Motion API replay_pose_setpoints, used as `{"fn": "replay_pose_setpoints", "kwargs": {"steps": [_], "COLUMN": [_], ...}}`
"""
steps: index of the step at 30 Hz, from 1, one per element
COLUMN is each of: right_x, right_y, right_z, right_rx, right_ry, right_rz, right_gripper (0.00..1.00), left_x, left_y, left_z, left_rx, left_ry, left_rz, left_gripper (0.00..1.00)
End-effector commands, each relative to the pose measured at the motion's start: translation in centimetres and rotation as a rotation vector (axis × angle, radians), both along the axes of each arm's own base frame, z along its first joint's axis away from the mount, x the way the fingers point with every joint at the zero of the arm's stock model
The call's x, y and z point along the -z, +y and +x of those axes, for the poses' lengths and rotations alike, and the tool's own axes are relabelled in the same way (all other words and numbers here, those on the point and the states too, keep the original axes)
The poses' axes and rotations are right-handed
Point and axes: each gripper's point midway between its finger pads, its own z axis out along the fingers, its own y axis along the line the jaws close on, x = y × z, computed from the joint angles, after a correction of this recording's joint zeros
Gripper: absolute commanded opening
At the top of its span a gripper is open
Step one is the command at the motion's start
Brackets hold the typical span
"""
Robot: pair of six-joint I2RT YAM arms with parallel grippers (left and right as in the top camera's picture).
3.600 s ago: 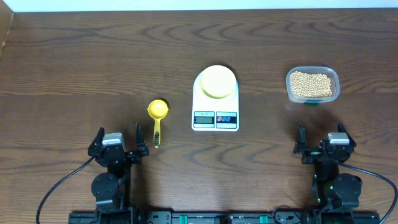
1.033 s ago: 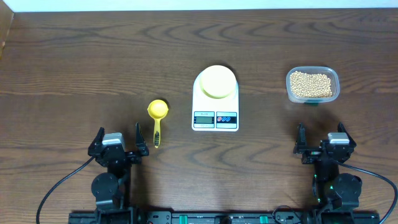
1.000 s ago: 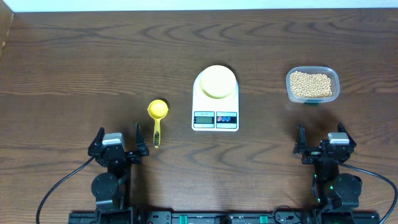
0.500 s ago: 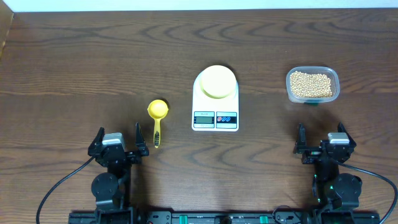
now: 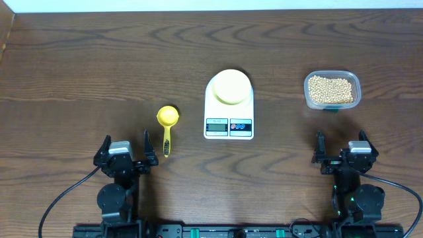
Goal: Scoop item into bowl and weigh 50g on scale
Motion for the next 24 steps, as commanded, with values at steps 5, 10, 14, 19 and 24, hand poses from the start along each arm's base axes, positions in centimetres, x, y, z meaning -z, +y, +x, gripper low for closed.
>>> {"fn": "replay_pose_setpoints", "kwargs": {"steps": [5, 10, 14, 19, 24], "right_x": [0.1, 0.1, 0.1, 0.1, 0.1], "right_y": [0.1, 0.1, 0.1, 0.1, 0.1], "right_z": [0.0, 0.0, 0.0, 0.0, 0.0], "right_rx": [-0.006, -0.006, -0.006, -0.006, -0.006], "right_ry": [0.000, 0.000, 0.000, 0.000, 0.000], "right_rz": [-0.008, -0.008, -0.008, -0.008, -0.008], "right_gripper": [0.99, 0.99, 0.99, 0.99, 0.99], "left_x": [1.4, 1.4, -1.1, -6.8, -12.1], "left_y": [0.0, 0.0, -0.2, -0.5, -0.6], "left_z": [-0.1, -0.1, 0.1, -0.2, -1.8], "left_rx": [0.000, 0.000, 0.015, 0.029, 0.027], "left_ry": [0.047, 0.047, -0.054, -0.289, -0.500], "left_rz": [0.015, 0.014, 0.019, 0.021, 0.042], "left_gripper": [0.98, 0.98, 0.98, 0.98, 0.98]}}
